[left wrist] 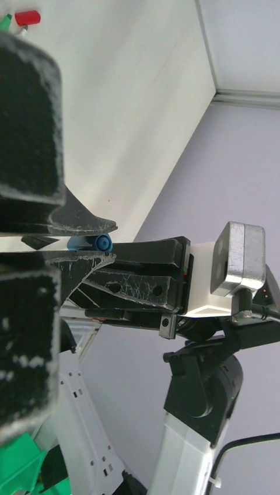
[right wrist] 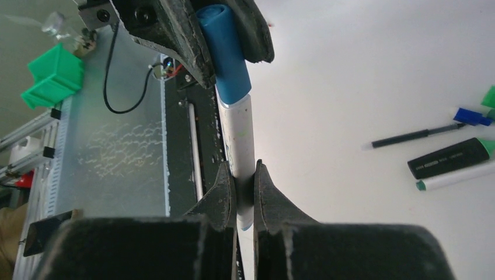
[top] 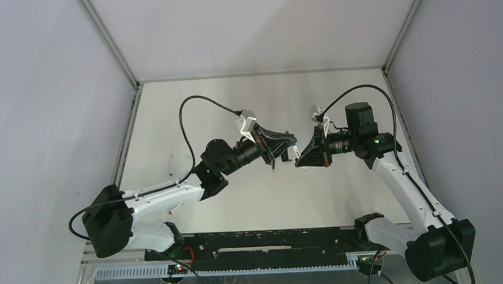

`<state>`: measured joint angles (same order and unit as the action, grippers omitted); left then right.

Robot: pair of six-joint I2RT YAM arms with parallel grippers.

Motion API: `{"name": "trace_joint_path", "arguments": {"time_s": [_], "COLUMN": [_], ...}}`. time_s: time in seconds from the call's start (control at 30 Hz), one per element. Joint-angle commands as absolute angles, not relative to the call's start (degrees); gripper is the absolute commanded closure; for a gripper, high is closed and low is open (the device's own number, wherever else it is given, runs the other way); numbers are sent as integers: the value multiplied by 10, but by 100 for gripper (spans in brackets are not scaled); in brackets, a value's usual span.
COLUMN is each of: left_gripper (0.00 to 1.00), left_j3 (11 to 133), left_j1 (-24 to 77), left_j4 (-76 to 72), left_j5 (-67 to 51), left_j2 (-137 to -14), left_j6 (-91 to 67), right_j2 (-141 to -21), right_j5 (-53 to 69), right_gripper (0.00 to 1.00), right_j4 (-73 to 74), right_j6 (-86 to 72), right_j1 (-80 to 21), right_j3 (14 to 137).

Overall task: Insert the pens into the pen caps
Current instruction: Press the pen cap onto the pen.

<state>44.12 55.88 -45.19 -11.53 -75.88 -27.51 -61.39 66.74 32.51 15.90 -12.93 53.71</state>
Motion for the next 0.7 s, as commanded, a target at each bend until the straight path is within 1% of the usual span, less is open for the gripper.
{"name": "trace_joint_path", "arguments": {"time_s": [0.0, 0.23, 0.5, 0.67], "left_gripper": [100, 100, 95, 94], "left_j3": [383, 383, 391, 389], "left_j1": [611, 610, 610, 610], "left_j4": [-280, -288, -291, -312], "left_j5": [-380, -418, -388, -355], "left_j2": [-769, -786, -789, -776], "left_j6": [-313, -316, -320, -337], "right_j2": [-597, -592, -596, -602], "right_j5": [535, 573, 626, 689], "right_gripper": [100, 100, 100, 100], "right_j4": [209, 238, 249, 207], "right_j6": [188, 220, 216, 165], "right_j1": [-118, -126, -122, -116], "right_j3": [612, 616, 619, 598]}}
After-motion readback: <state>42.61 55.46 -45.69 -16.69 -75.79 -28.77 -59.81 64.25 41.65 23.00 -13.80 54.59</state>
